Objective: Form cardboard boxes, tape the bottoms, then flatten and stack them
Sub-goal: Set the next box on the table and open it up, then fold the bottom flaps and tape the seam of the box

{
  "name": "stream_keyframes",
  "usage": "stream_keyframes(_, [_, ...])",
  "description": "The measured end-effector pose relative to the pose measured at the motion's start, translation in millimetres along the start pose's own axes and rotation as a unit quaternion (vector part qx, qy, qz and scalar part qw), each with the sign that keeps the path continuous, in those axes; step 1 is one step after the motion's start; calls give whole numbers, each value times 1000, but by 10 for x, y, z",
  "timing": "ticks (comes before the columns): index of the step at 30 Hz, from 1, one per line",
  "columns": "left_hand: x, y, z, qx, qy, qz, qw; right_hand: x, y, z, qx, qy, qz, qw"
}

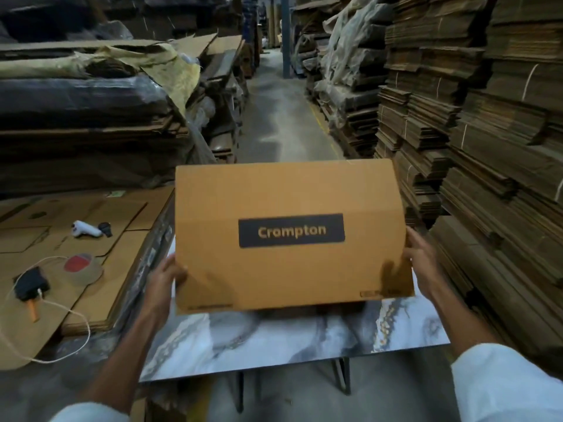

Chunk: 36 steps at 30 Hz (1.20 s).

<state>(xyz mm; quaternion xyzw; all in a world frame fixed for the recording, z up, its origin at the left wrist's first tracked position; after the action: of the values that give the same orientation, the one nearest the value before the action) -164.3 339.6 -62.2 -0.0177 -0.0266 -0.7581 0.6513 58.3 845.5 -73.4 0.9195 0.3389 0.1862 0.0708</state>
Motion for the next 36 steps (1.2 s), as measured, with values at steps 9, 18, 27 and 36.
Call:
stream_keyframes(9, [106,-67,112,66,26,-85,994,-200,20,-299,-1,149,-69,987])
stream_keyframes(18, [308,332,-259,84,93,-22,992,-88,241,309,-119,-121,-56,984])
stream_keyframes(27, [247,828,-730,135,94,18,986,-380,718,1164,-229,-222,53,946])
stream_keyframes(36, [398,412,-58,-15,74,15,997,-208,756,4,-17,-130,-22,991])
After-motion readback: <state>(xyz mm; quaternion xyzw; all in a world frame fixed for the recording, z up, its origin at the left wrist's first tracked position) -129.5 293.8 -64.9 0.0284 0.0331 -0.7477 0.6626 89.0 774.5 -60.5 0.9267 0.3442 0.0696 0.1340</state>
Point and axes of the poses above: each hand's wrist, its own y-axis away from the middle knuckle, its own x-axis out of the back of the hand, z = x × y, the point moved 2 cm from there along -y, towards the middle knuckle, and after that the axes turned 8 degrees about -x, right-handed, at the moved point
